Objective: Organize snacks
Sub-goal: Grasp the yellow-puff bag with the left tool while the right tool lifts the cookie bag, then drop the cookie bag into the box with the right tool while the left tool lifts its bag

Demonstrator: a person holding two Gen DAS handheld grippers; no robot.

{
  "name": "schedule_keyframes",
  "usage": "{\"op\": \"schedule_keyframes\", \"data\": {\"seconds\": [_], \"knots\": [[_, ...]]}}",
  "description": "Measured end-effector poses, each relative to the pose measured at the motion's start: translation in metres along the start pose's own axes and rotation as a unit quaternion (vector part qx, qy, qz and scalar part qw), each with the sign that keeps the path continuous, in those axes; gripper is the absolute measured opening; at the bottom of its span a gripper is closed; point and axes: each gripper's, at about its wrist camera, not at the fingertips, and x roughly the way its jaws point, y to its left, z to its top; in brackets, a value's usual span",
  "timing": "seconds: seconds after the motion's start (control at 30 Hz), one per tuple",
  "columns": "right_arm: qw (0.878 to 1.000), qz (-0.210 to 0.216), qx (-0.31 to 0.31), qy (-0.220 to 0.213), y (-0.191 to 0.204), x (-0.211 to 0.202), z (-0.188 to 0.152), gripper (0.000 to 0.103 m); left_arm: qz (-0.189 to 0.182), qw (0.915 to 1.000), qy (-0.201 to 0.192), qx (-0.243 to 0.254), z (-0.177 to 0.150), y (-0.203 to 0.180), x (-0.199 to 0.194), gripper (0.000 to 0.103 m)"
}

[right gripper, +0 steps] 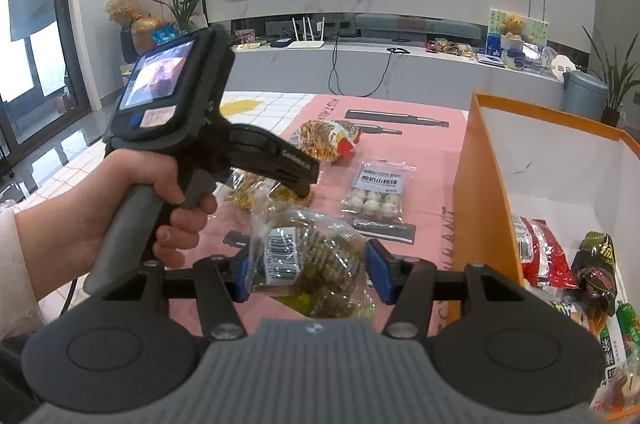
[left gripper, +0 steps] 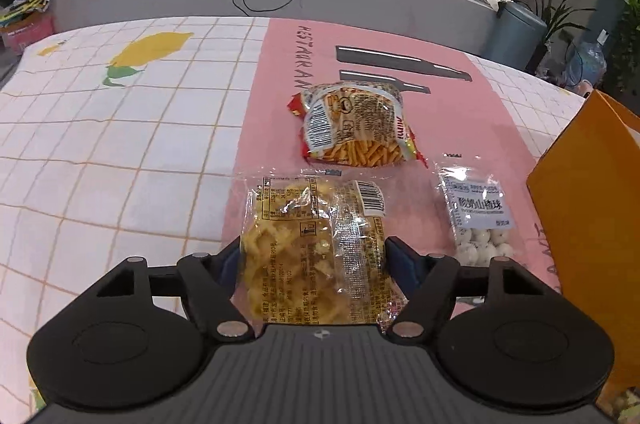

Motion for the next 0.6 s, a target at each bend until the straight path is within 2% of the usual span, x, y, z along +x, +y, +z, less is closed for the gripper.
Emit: {"op": "schedule_keyframes", "data": {"seconds": [0.13, 0.3, 0.4, 0.6], "knots": [[1.000, 0.012, 0.002, -0.010, 0.001, -0.005, 0.003, 0.055, -0.008, 1.0000, -0.001, -0.005, -0.001, 0.001, -0.010, 0.082], [0.999, 0.030, -0.001, -0.025, 0.004, -0.014, 0.010, 0.055, -0.016, 0.9992, -0.028, -0.023, -0.002, 0.003, -0.036, 0.082], [0.998, 0.038, 0.010, -0.046, 0.002, -0.025, 0.019, 0.055, -0.027, 0.9973, -0.047, -0.049, -0.004, 0.004, -0.055, 0.082], [0.994, 0.043, 0.035, -0.096, -0.017, -0.056, 0.041, 0.055, -0.025, 0.9948, -0.086, -0.048, -0.004, -0.009, -0.091, 0.082]]}}
